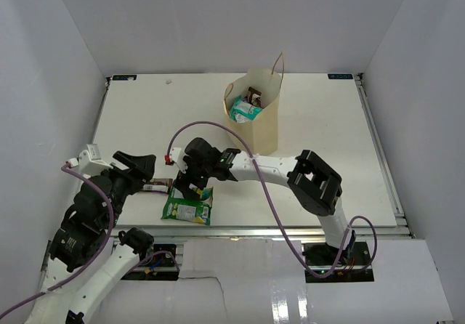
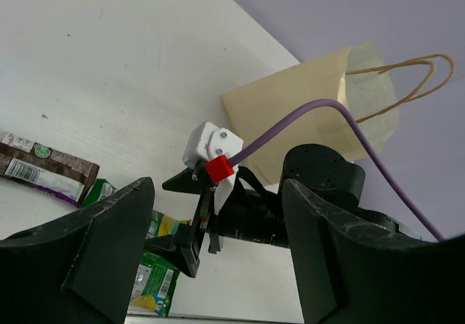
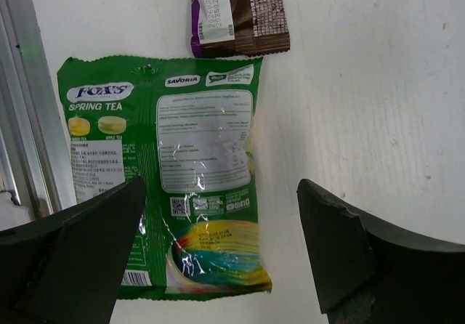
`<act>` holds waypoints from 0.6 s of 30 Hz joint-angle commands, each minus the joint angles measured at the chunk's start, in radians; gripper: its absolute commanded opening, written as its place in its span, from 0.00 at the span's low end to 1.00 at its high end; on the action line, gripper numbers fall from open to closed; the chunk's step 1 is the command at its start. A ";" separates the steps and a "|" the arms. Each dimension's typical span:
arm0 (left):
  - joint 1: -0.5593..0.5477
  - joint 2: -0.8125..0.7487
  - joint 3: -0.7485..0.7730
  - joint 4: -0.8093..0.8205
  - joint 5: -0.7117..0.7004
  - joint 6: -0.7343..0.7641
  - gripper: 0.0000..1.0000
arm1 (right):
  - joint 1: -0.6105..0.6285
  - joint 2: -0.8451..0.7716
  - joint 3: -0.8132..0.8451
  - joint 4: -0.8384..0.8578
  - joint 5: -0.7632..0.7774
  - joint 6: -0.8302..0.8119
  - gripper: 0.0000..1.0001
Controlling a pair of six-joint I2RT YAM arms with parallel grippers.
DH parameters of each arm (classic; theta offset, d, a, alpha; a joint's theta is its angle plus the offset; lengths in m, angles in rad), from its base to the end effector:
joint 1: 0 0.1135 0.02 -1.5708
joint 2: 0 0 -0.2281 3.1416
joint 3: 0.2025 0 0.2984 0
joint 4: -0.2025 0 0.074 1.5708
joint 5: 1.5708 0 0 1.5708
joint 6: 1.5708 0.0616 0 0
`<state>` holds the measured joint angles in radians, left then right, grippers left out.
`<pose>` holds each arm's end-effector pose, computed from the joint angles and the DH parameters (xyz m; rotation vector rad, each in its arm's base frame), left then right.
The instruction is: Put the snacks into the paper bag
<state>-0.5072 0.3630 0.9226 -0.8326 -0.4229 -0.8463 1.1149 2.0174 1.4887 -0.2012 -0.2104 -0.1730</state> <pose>0.1416 -0.0498 0.3654 -0.6031 1.7554 -0.5636 0.2091 0.4557 0.1341 -1.5240 1.8423 0.7092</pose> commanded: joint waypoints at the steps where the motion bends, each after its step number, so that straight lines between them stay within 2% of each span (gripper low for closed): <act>1: 0.001 0.013 -0.019 -0.066 -0.004 -0.054 0.82 | 0.011 0.046 0.056 0.026 -0.052 0.089 0.90; 6: 0.001 0.036 -0.024 -0.065 0.003 -0.050 0.83 | 0.025 0.072 0.022 0.043 -0.126 0.102 0.91; 11: 0.001 0.013 -0.034 -0.069 0.012 -0.063 0.83 | 0.023 0.110 -0.004 0.026 -0.054 0.112 0.98; 14: 0.001 -0.010 -0.050 -0.076 0.015 -0.088 0.83 | 0.011 0.104 -0.033 0.019 -0.043 0.101 0.74; 15: 0.001 -0.015 -0.053 -0.079 0.018 -0.094 0.83 | 0.007 0.093 -0.044 0.019 -0.047 0.093 0.55; 16: 0.001 -0.019 -0.057 -0.080 0.018 -0.106 0.83 | -0.007 0.081 -0.054 0.020 -0.058 0.086 0.47; 17: 0.001 -0.025 -0.062 -0.080 0.019 -0.112 0.83 | -0.015 0.051 -0.067 0.020 -0.079 0.076 0.32; 18: 0.001 -0.029 -0.074 -0.079 0.021 -0.117 0.83 | -0.023 0.029 -0.094 0.025 -0.095 0.066 0.25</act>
<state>-0.5076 0.3477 0.8650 -0.8948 -0.4114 -0.9340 1.1229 2.0804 1.4605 -0.1440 -0.3325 -0.0628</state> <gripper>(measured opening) 0.827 0.304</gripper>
